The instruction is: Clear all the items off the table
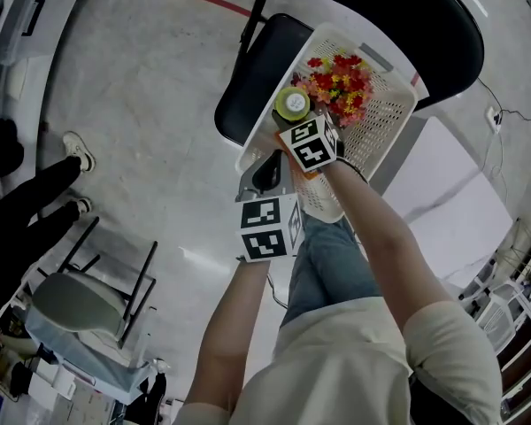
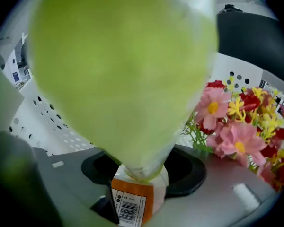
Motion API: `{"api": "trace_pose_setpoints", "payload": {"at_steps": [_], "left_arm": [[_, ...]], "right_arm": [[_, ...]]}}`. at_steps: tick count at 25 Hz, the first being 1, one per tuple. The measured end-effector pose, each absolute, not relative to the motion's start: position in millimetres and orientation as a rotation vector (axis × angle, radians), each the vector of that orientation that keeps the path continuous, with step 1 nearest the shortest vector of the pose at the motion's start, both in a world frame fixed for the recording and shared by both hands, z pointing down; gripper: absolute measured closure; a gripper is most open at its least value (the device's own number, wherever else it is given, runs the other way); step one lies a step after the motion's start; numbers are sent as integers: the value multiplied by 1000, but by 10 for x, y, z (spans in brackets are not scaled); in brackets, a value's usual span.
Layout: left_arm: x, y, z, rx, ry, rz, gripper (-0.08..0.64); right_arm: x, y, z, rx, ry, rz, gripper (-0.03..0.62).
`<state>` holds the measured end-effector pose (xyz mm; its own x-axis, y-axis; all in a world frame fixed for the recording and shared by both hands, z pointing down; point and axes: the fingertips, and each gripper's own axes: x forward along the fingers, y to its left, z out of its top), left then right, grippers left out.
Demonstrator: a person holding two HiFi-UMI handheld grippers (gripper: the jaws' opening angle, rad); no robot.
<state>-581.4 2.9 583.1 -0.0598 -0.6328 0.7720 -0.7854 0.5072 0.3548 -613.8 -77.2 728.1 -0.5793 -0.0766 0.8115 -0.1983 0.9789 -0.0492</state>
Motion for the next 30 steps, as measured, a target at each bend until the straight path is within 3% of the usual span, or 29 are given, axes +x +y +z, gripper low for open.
{"api": "trace_pose_setpoints", "payload": {"at_steps": [9, 11, 30], "left_arm": [[-5785, 24, 5849, 1199, -1756, 192, 551], [-5786, 27, 5854, 1197, -1758, 192, 551], [-5702, 286, 5724, 1148, -1798, 225, 551]], "right_arm": [[-6137, -731, 7451, 177, -2168, 179, 310], [-6157, -694, 7436, 152, -2177, 184, 267], [-5824, -708, 7013, 242, -2200, 195, 259]]}}
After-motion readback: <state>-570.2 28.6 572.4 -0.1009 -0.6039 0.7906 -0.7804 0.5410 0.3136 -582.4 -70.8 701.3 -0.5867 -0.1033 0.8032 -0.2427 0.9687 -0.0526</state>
